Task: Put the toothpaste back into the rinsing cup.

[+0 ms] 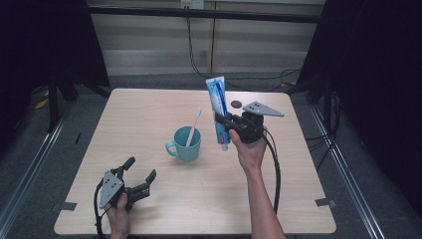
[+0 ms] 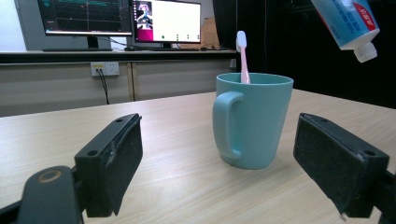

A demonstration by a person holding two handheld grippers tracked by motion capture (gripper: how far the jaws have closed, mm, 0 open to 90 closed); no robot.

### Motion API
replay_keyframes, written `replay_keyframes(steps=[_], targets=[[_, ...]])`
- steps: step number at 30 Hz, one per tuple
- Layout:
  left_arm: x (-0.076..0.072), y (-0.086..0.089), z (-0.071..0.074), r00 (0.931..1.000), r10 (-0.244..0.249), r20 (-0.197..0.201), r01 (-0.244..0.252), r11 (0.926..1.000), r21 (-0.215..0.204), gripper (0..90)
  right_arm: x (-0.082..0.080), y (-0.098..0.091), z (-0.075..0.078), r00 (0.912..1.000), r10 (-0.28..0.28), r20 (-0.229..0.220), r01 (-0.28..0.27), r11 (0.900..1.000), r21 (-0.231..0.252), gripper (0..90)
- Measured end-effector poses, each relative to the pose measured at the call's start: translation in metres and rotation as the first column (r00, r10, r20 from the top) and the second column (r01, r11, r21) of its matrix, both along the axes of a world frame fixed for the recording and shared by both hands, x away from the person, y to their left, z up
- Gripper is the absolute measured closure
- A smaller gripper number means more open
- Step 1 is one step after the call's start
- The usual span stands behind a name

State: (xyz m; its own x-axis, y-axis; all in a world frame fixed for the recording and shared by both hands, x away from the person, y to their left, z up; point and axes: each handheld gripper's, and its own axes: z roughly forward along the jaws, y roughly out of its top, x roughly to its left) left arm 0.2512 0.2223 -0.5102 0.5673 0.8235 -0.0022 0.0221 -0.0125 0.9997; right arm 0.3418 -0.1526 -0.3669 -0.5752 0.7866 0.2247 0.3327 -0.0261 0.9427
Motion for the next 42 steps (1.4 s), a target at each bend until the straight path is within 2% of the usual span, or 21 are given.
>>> replay_keyframes(steps=[3,18,23,31,42], targets=[[0.000,0.000,0.000,1.0000,-0.001,0.000,0.001,1.0000,0.000,15.8,0.004,0.006,0.002,0.9999,0.007,-0.008,-0.007,0.9998,-0.017,72.6],[0.000,0.000,0.000,1.0000,-0.001,-0.005,0.001,1.0000,-0.009,15.8,0.015,0.035,0.003,0.9976,0.068,-0.012,-0.068,0.9974,-0.021,72.5],[0.000,-0.001,0.000,1.0000,-0.002,-0.002,0.002,0.9999,-0.012,15.8,0.020,0.043,0.005,0.9964,0.084,-0.016,-0.084,0.9955,-0.043,72.5],[0.000,-0.001,0.000,1.0000,-0.003,-0.001,0.003,0.9999,-0.012,15.8,0.025,0.054,0.010,0.9952,0.098,-0.005,-0.098,0.9942,-0.044,72.5],[0.000,-0.001,0.000,1.0000,-0.005,0.000,0.005,0.9999,-0.016,15.7,0.033,0.067,0.010,0.9934,0.114,-0.012,-0.114,0.9922,-0.049,72.5]])
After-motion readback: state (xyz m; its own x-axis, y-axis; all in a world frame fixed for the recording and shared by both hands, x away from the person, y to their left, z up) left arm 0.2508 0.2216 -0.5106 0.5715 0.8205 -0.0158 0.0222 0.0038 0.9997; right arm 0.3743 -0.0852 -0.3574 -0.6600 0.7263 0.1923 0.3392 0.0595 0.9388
